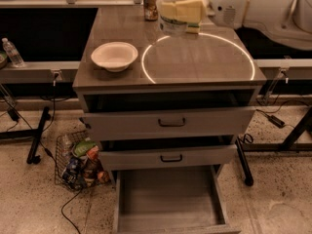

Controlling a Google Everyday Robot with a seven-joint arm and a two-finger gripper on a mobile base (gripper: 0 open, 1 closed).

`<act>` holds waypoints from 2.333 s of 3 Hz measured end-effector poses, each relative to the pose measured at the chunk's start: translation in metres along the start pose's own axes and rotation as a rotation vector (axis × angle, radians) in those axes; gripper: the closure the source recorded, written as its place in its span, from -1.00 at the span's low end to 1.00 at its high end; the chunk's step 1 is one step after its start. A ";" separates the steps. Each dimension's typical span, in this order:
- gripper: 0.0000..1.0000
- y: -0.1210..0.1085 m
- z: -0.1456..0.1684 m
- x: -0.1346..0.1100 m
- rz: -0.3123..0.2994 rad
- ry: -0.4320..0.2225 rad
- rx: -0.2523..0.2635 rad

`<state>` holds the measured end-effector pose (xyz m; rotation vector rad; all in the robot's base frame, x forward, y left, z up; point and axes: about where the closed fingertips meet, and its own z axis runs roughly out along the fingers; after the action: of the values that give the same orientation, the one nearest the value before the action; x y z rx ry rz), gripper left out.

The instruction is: Place 7up can into bottom drawer

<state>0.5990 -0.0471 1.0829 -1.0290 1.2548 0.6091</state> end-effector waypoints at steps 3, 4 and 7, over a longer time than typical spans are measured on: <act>1.00 0.032 -0.025 0.044 0.080 0.050 -0.016; 1.00 0.075 -0.063 0.085 0.136 0.087 -0.073; 1.00 0.141 -0.168 0.210 0.208 0.256 -0.184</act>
Offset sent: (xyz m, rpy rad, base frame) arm -0.0241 -0.0181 -0.0340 -0.0140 0.0654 -0.0241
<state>0.4527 -0.1645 0.8441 -1.1645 1.5663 0.7821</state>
